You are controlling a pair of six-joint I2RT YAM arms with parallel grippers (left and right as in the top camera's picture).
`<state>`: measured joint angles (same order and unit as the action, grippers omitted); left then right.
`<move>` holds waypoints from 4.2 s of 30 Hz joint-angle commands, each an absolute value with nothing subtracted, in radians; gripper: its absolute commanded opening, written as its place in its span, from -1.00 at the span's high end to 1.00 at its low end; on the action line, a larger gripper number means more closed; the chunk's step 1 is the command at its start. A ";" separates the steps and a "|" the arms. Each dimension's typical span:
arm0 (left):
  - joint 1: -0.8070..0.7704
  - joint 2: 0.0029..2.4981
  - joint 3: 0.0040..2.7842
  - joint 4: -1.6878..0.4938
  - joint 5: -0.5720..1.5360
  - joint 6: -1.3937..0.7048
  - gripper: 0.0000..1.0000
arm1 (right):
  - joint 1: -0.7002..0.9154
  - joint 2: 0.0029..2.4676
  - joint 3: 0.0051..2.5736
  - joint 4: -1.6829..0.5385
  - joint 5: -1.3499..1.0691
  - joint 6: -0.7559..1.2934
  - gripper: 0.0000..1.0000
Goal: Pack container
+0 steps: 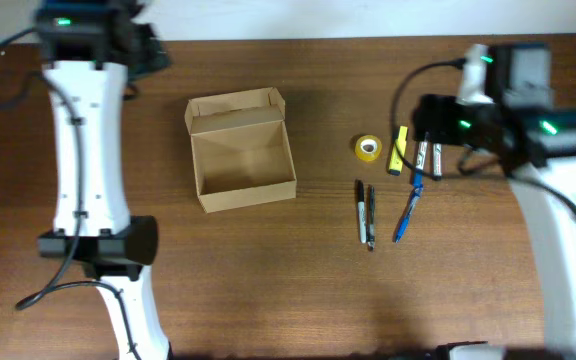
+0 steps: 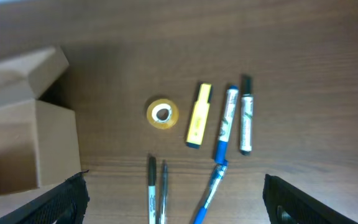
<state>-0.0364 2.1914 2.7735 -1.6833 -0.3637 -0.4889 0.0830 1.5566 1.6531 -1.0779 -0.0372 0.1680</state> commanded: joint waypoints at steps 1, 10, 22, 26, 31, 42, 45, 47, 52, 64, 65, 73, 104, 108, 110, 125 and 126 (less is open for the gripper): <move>0.028 2.160 2.783 -1.687 -0.378 -0.469 -1.00 | 0.129 1.731 1.716 -1.097 0.004 0.144 -0.79; 0.114 2.160 2.783 -1.687 -0.379 -0.469 -1.00 | 0.243 2.095 1.957 -1.152 0.041 0.025 -0.80; 0.114 2.160 2.783 -1.687 -0.379 -0.469 -1.00 | 0.248 2.222 1.958 -1.119 0.003 -0.004 -0.76; 0.114 2.160 2.783 -1.687 -0.379 -0.469 -1.00 | 0.261 2.246 1.957 -1.113 -0.007 -0.004 -0.73; 0.114 2.160 2.783 -1.687 -0.379 -0.469 -1.00 | 0.263 2.278 1.957 -1.103 -0.019 0.000 -0.73; 0.114 2.160 2.783 -1.687 -0.379 -0.469 -1.00 | 0.271 2.337 1.953 -1.087 -0.042 0.001 -0.73; 0.114 2.160 2.783 -1.687 -0.378 -0.469 -1.00 | 0.271 2.356 1.952 -1.085 -0.056 0.013 -0.72; 0.114 2.160 2.783 -1.687 -0.378 -0.469 -1.00 | 0.271 2.370 1.952 -1.085 -0.056 0.015 -0.72; 0.114 2.160 2.783 -1.687 -0.379 -0.469 -1.00 | 0.270 2.392 1.952 -1.076 -0.056 0.015 -0.62; 0.114 2.160 2.783 -1.687 -0.379 -0.469 -0.99 | 0.268 2.399 1.952 -1.074 -0.048 0.016 -0.09; 0.114 2.160 2.783 -1.687 -0.378 -0.469 -0.99 | 0.268 2.399 1.952 -1.074 -0.048 0.016 0.00; 0.114 2.160 2.783 -1.687 -0.379 -0.469 -1.00 | 0.268 2.399 1.952 -1.084 -0.047 0.016 0.44; 0.114 2.160 2.783 -1.687 -0.378 -0.469 -1.00 | 0.459 2.299 2.762 -1.595 -0.041 -0.088 0.93; 0.114 2.160 2.783 -1.687 -0.379 -0.469 -1.00 | 0.567 2.299 2.785 -1.611 -0.041 -0.184 0.92; 0.114 2.160 2.783 -1.687 -0.379 -0.469 -1.00 | 0.619 2.299 2.777 -1.612 -0.042 -0.239 0.92; 0.114 2.160 2.783 -1.687 -0.378 -0.469 -1.00 | 0.739 2.378 2.461 -1.359 -0.104 -0.494 0.92; 0.114 2.160 2.783 -1.687 -0.378 -0.469 -1.00 | 0.738 2.378 2.423 -1.321 -0.101 -0.494 0.92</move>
<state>0.1101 2.1899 2.7731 -1.6840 -0.3714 -0.4854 0.7395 2.3474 2.5164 -1.3808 -0.0696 -0.4328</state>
